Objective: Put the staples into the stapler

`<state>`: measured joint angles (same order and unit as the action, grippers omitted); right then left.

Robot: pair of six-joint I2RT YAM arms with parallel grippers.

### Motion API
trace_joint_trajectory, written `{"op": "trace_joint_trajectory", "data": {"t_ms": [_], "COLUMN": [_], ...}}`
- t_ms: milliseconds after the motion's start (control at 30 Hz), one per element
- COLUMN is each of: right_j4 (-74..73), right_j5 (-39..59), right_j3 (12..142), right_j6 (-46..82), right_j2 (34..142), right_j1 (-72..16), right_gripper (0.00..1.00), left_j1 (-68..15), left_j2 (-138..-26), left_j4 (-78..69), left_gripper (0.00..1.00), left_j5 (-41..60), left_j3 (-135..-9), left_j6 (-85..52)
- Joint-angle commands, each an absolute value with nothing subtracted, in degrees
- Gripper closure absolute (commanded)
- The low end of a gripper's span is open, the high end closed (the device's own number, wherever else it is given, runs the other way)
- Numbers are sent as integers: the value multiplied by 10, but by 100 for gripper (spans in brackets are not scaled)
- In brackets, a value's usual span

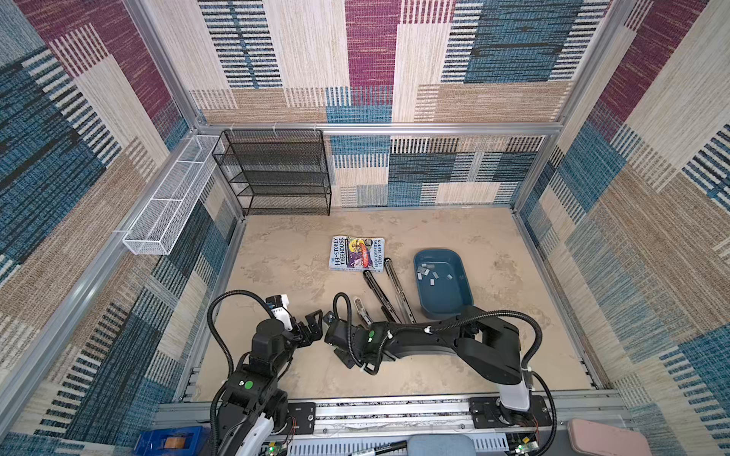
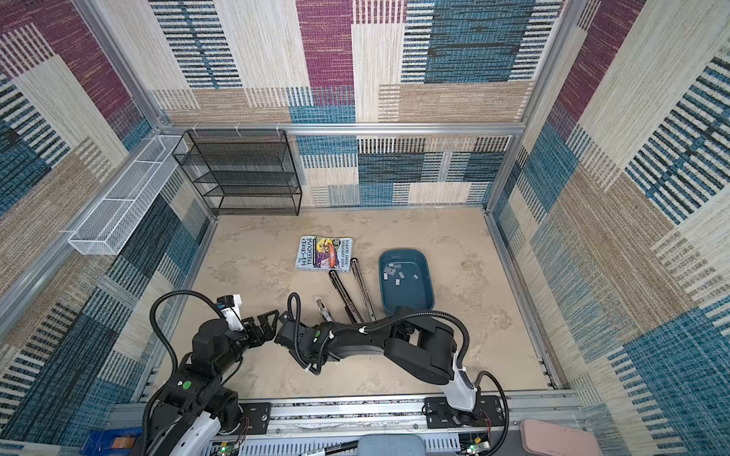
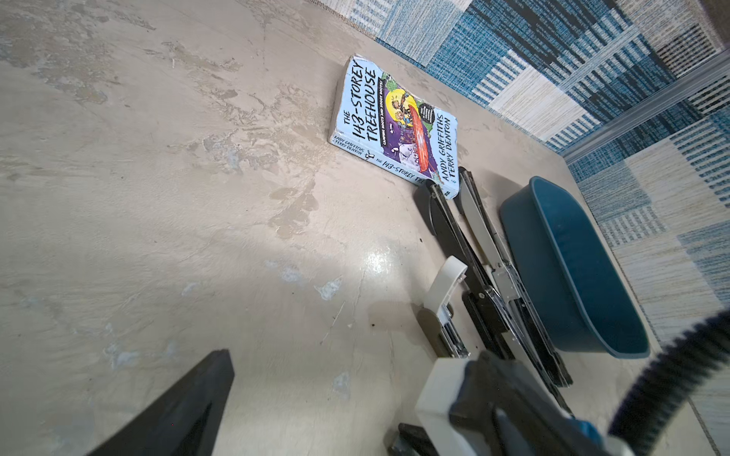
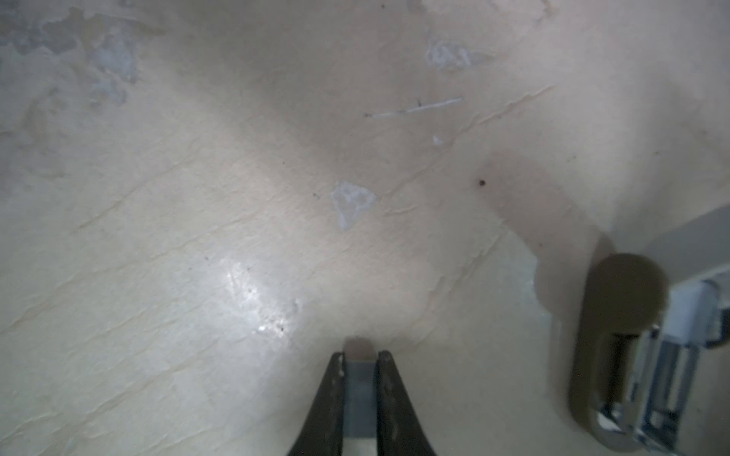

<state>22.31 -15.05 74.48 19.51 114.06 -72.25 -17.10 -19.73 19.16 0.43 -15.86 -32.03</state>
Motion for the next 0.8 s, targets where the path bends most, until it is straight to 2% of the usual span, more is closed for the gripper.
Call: {"op": "trace_joint_trajectory", "data": {"t_ms": [0, 300, 533, 767], "right_j4": [219, 176, 70, 24], "right_j5": [-196, -284, -236, -236], "right_j3": [739, 690, 625, 599], "right_j6": [212, 239, 218, 195], "right_j2": [1100, 1017, 991, 1004], "right_j1": [-722, -700, -646, -639], "right_gripper": [86, 89, 90, 90], "left_j1": [-171, -171, -171, -171], "left_j2": [-197, -226, -232, -227], "left_j4": [178, 157, 153, 153], "left_gripper": [1, 1, 1, 1], "left_j5": [19, 60, 63, 63], "left_j3": [-156, -158, -158, -157], "left_j6": [-323, -313, -313, -312]}}
